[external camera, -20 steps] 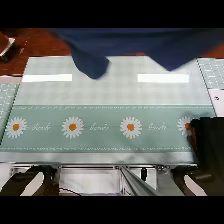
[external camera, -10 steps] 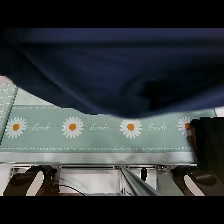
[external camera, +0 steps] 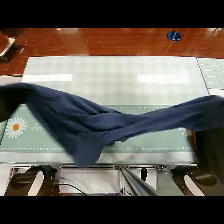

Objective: Fold the shirts.

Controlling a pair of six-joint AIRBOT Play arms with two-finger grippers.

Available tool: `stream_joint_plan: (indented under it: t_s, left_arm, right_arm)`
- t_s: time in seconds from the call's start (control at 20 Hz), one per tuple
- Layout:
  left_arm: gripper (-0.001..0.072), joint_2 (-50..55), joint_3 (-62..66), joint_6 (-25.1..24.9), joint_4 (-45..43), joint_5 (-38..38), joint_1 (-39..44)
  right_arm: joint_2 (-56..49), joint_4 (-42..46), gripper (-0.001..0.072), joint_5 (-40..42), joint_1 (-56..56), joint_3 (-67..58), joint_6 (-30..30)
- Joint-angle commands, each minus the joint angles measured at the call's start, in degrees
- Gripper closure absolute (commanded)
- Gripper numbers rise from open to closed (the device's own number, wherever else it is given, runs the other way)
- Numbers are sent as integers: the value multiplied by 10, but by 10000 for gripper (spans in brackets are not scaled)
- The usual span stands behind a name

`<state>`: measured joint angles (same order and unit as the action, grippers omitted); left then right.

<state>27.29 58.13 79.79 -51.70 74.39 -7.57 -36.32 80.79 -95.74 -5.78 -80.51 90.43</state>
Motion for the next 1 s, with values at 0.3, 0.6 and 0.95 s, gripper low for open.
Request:
stream_joint_plan:
  t_s: [0.3,0.6,0.95]
  left_arm:
    - [678,254,-176,-28,50,-298,26]
    - [404,412,-111,-28,97,-331,65]
    - [200,400,36,-39,-6,-120,-108]
  right_arm:
    - [-242,67,691,299,0,205,-2]
    - [-454,67,563,346,0,107,54]
    - [-425,67,339,217,174,-36,7]
